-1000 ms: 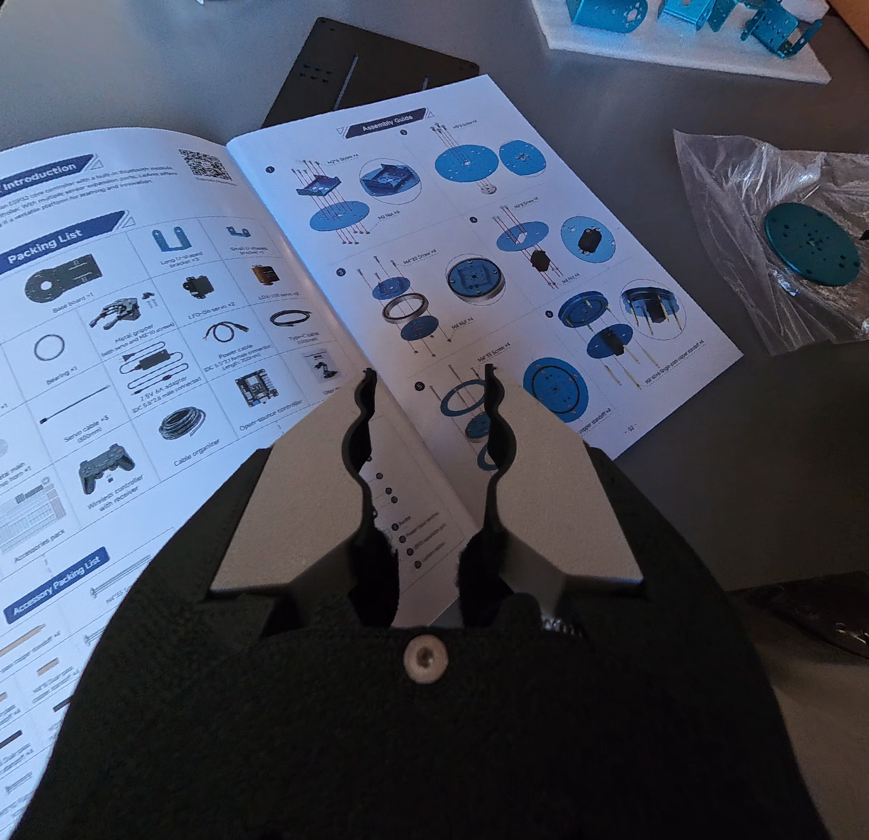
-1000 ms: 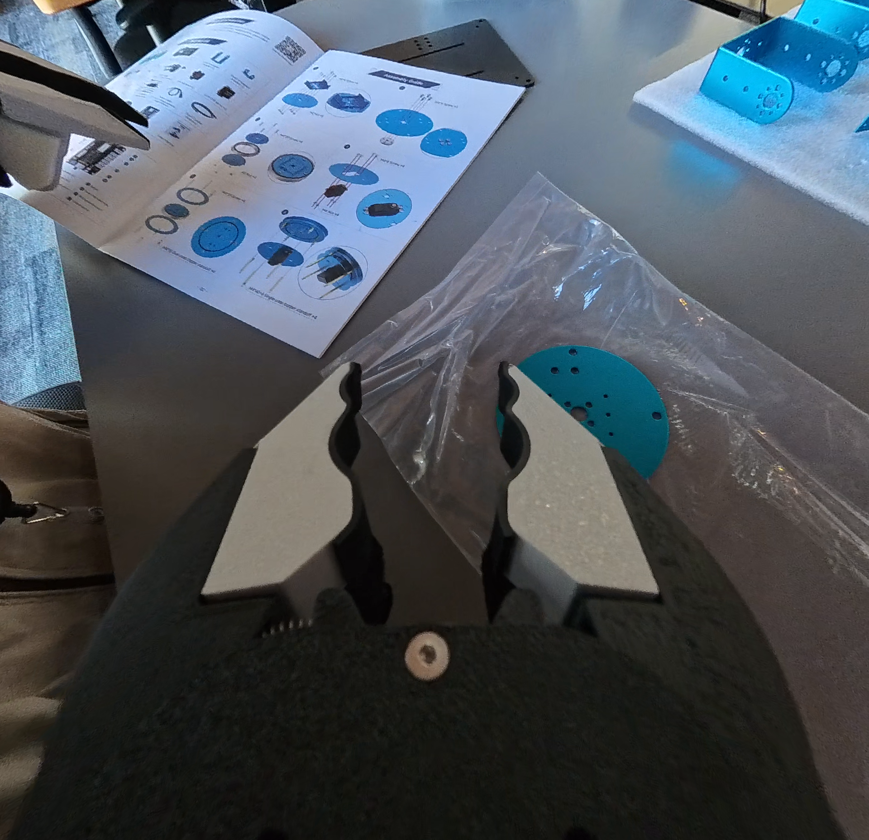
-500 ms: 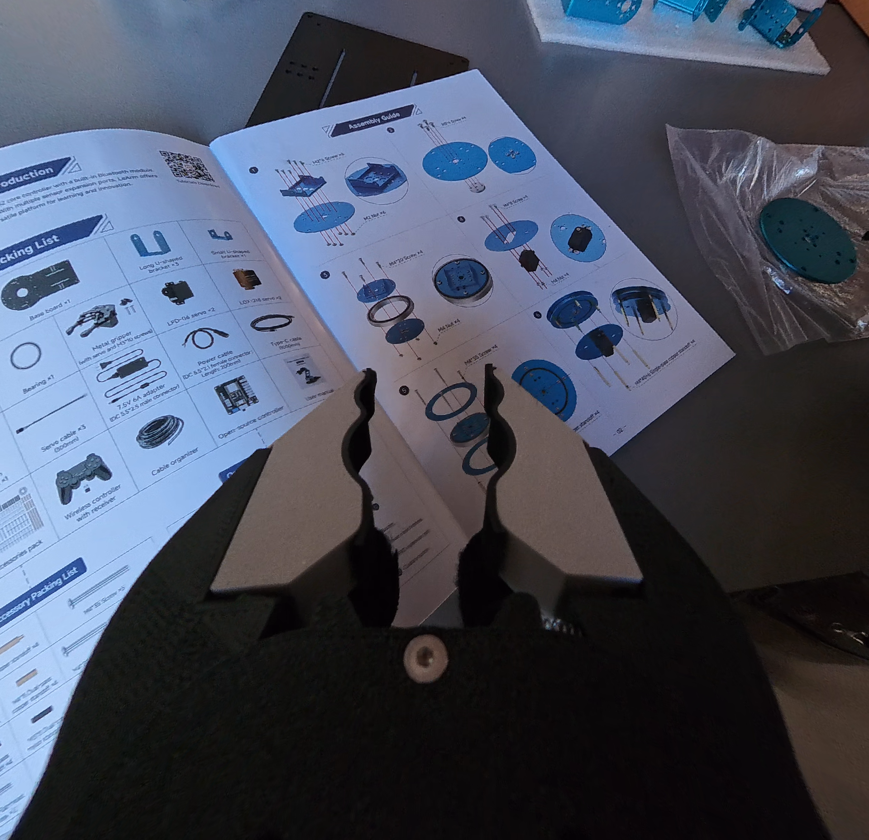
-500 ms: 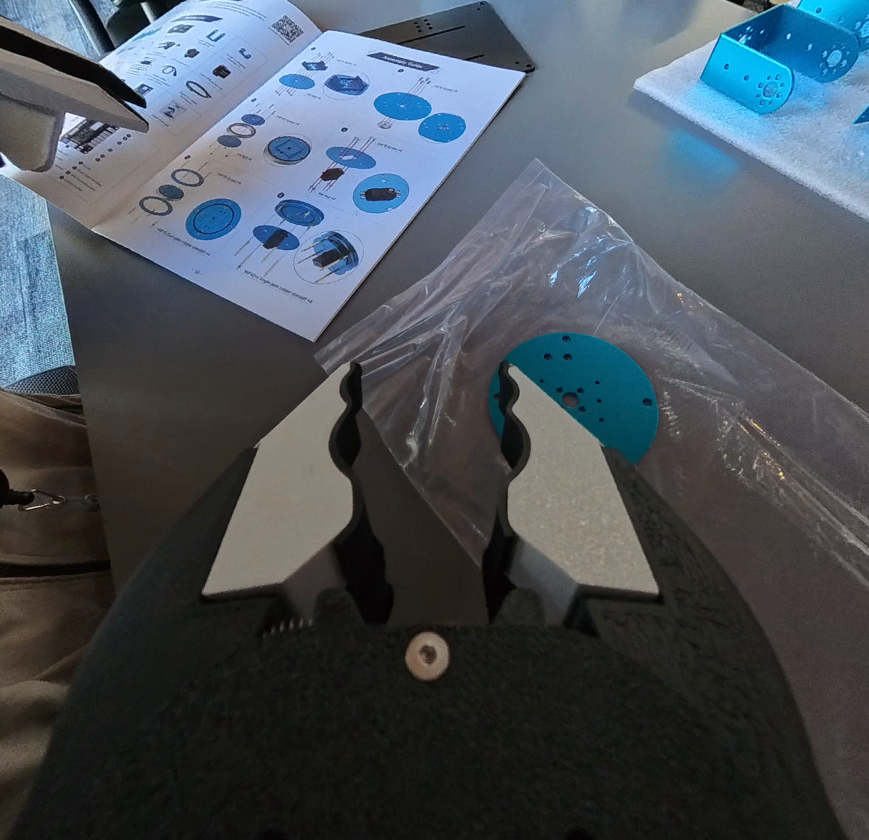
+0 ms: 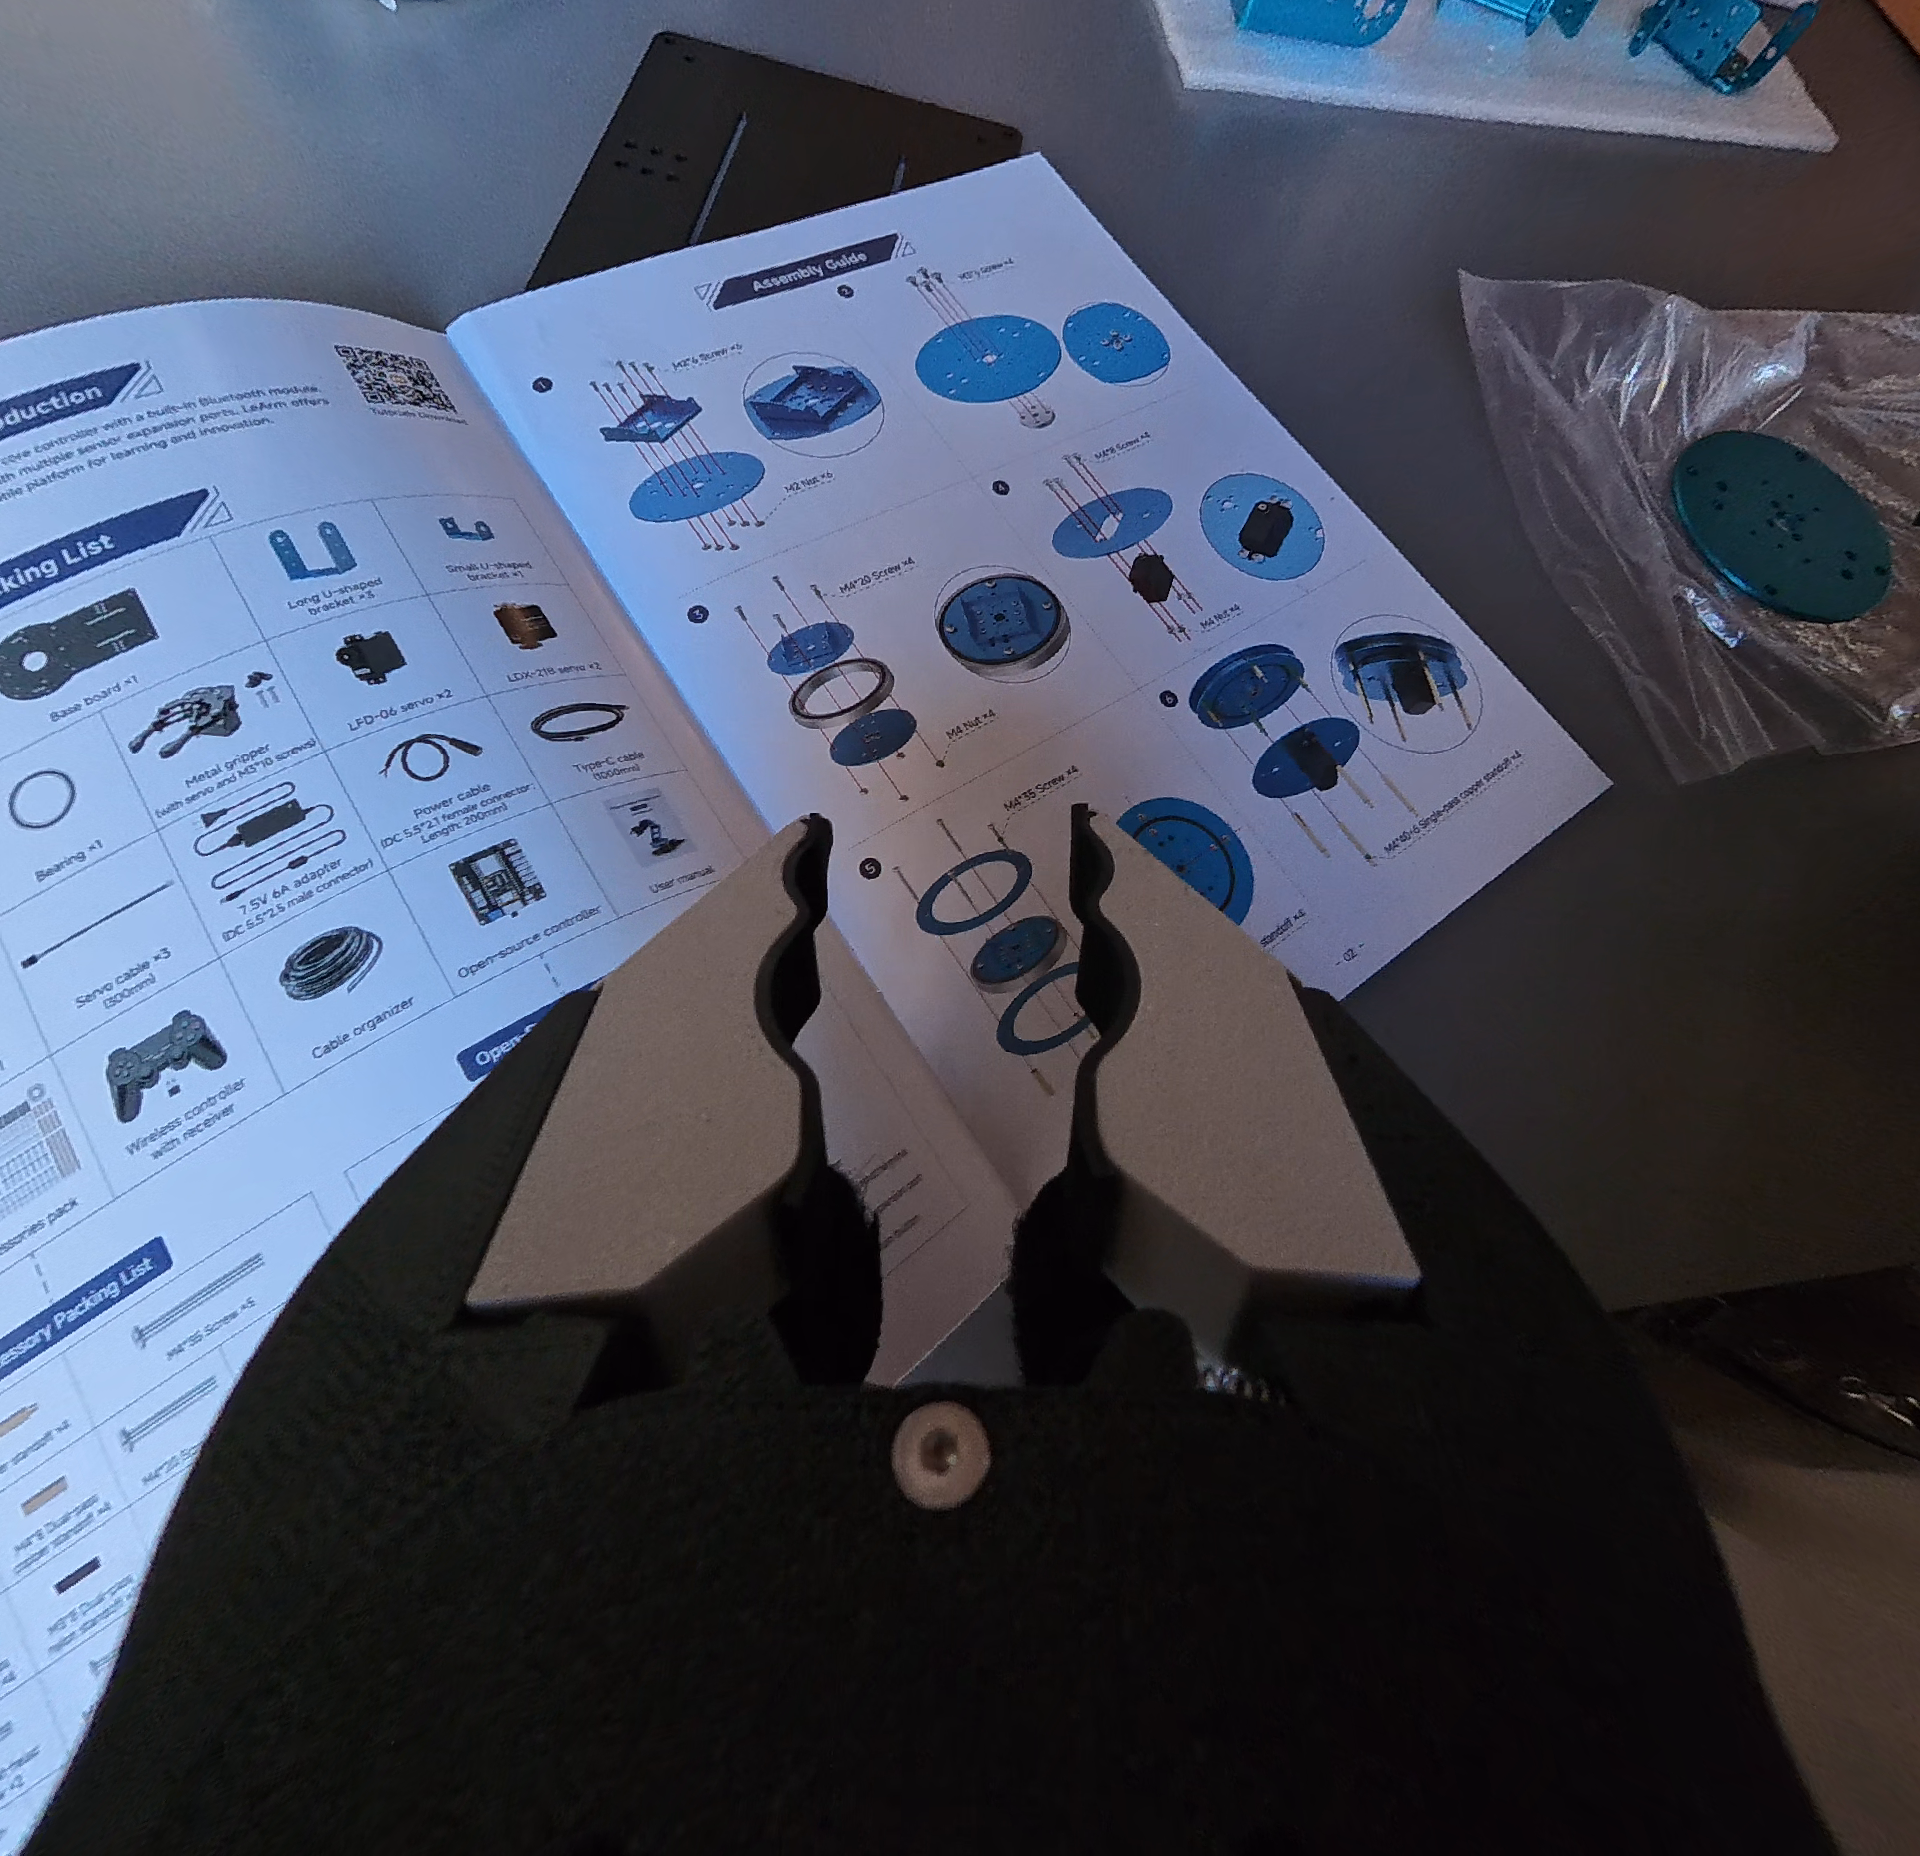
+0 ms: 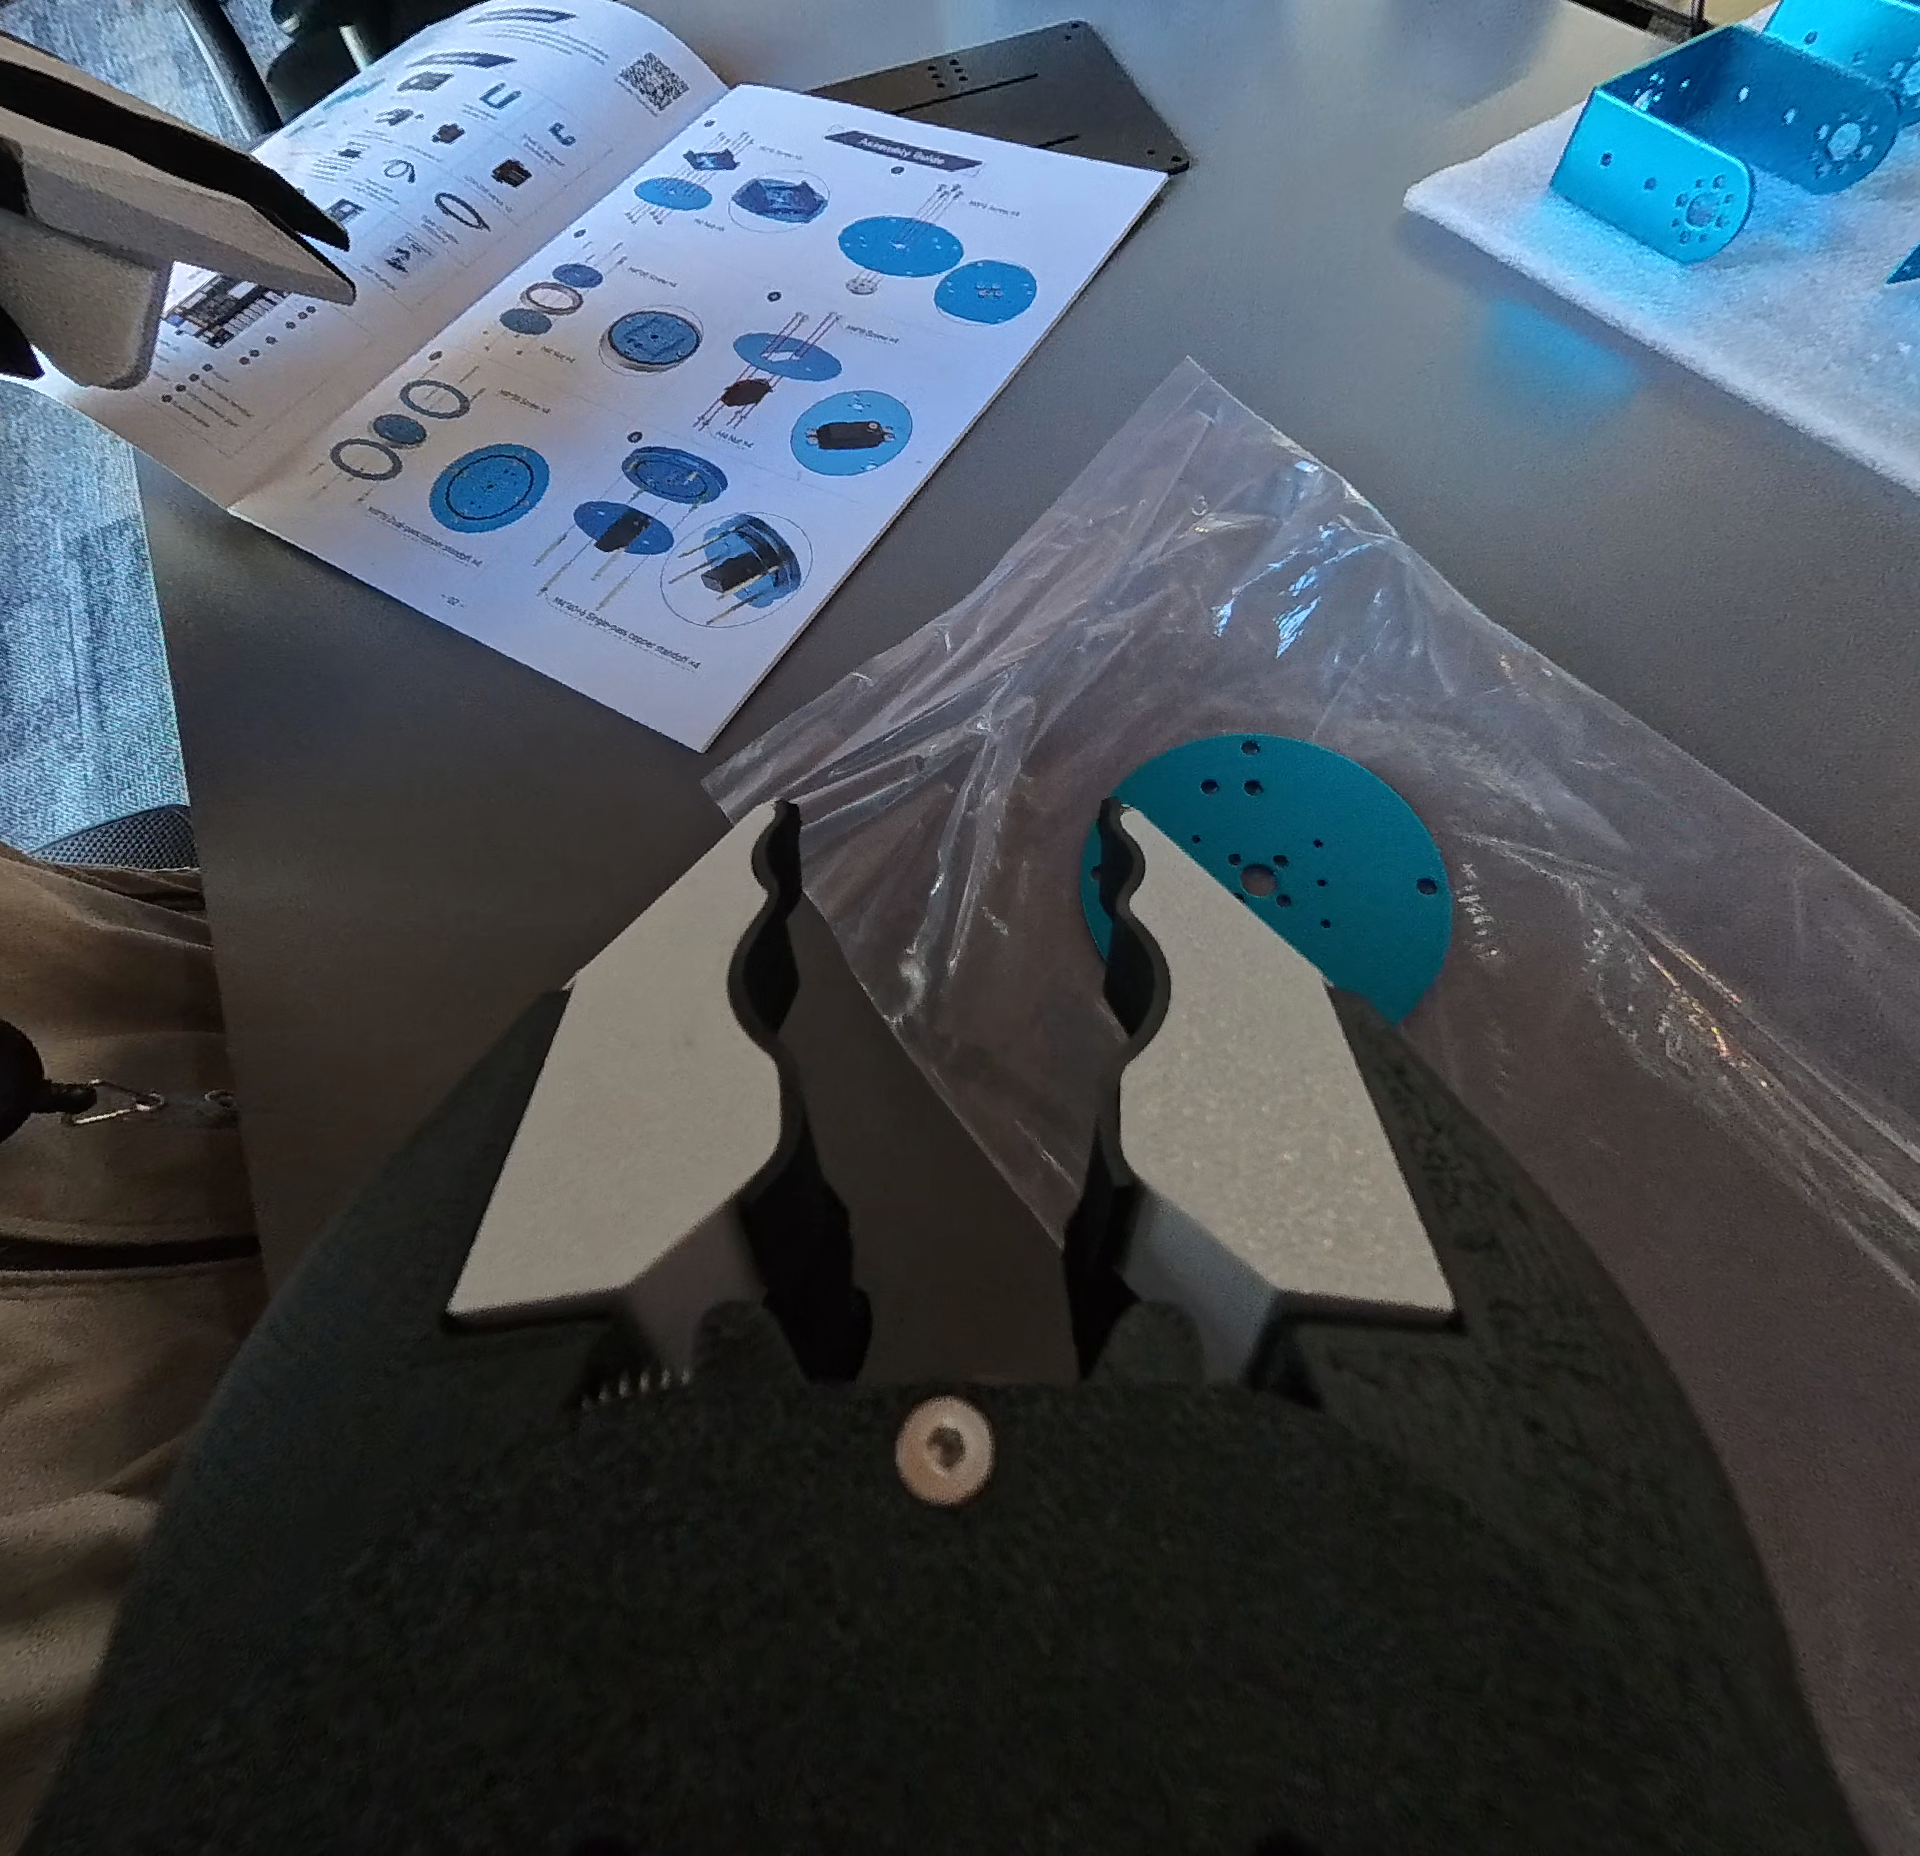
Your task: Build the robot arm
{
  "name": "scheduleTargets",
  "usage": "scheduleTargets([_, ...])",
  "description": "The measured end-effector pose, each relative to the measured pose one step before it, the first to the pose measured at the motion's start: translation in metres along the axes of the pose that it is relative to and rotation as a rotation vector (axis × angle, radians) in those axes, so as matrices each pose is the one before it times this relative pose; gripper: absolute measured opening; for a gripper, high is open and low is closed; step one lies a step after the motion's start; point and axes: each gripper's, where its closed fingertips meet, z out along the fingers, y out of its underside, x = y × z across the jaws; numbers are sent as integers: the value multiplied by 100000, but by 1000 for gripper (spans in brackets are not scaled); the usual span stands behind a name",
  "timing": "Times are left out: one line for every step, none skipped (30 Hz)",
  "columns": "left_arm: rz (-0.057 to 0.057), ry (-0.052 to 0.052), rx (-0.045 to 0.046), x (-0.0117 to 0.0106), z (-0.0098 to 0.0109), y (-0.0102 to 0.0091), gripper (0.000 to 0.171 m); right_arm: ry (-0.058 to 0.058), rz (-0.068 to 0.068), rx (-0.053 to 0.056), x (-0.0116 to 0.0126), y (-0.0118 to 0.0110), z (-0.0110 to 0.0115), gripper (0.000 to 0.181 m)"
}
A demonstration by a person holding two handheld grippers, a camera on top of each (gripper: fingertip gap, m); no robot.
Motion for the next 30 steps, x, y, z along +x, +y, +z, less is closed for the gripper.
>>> scheduleTargets([113, -6, 24, 41, 2, -33, 46, -12, 93, 146, 19, -1, -44, 57])
scheduleTargets([133, 16, 227, 68, 4, -73, 46, -25, 126, 252, 34, -31, -54, 57])
scheduleTargets([115, 116, 98, 80, 26, -67, 46, -42, 130, 90, 47, -1, -61, 57])
scheduleTargets([137, 143, -52, 103, 41, -62, 46, 134, 10, -53, 71, 6, -87, 57])
scheduleTargets([212, 101, 29, 103, 68, -88, 46, 260, -119, 50, 83, -8, -97, 57])
scheduleTargets([264, 129, 23, 132, 72, -99, 46, 274, -142, 124, 92, -25, -120, 56])
scheduleTargets([298, 169, -64, 147, 82, -110, 46, 418, -200, 305, 138, -34, -139, 56])
scheduleTargets([363, 158, -33, 167, 90, -140, 46, 515, -285, 427, 179, -43, -166, 56])
scheduleTargets([480, 185, -77, 188, 94, -161, 45, 763, -290, 380, 267, -6, -190, 56])
scheduleTargets([599, 105, -192, 211, 105, -167, 45, 948, -143, 377, 350, 33, -206, 56])
scheduleTargets([708, 34, -131, 216, 117, -217, 46, 810, 55, 327, 384, 53, -239, 56])
scheduleTargets([875, 278, -113, 288, 130, -274, 46, 728, 191, 357, 452, 70, -283, 56])
scheduleTargets([1224, 677, -284, 386, 162, -315, 46, 906, 371, 558, 532, 59, -327, 56])
scheduleTargets([1688, 671, -296, 427, 174, -393, 46, 942, 714, 727, 604, 44, -365, 56])
scheduleTargets([1959, 221, -87, 414, 185, -494, 46, 653, 1001, 914, 615, 30, -389, 56])
scheduleTargets([1955, 54, 237, 438, 231, -599, 46, 510, 1132, 1377, 612, -5, -428, 56])
scheduleTargets([1759, 377, 738, 533, 263, -722, 46, 666, 1004, 1963, 649, -58, -468, 56])
scheduleTargets([1476, 933, 1445, 687, 350, -862, 46, 1162, 804, 2249, 733, -51, -464, 55])
scheduleTargets([1197, 1865, 2171, 896, 458, -973, 46, 1197, 646, 2089, 759, 14, -483, 55])
scheduleTargets([840, 2567, 2536, 1073, 572, -1042, 46, 1190, 524, 2026, 760, 1, -474, 55])
scheduleTargets([369, 2932, 2564, 1195, 689, -1067, 46, 1355, 494, 2126, 791, -22, -503, 55])
scheduleTargets([98, 3318, 2364, 1311, 838, -1065, 46, 1255, 555, 1975, 784, -54, -502, 55])
scheduleTargets([220, 3598, 1701, 1389, 1009, -1002, 46, 862, 538, 1756, 718, -76, -499, 55])
scheduleTargets([427, 3472, 812, 1371, 1207, -919, 46, 836, 484, 1670, 672, -101, -513, 54])
scheduleTargets([797, 3287, -105, 1312, 1394, -860, 46, 568, 412, 1599, 591, -122, -509, 54])
scheduleTargets([1447, 3186, -1406, 1262, 1515, -857, 46, 480, 177, 1301, 535, -97, -497, 54])
scheduleTargets([2398, 2739, -1991, 1159, 1557, -1043, 46, 516, -136, 1130, 466, -73, -472, 53])
scheduleTargets([4128, 2234, -1973, 970, 1600, -1301, 46, 486, 74, 1150, 383, -64, -441, 53])
scheduleTargets([5645, 2139, -2859, 770, 1648, -1406, 46, -11, 704, 1090, 189, -131, -400, 53])
scheduleTargets([7407, 2868, -5106, 552, 1690, -1308, 46, -852, 752, 1898, -93, -300, -342, 53])
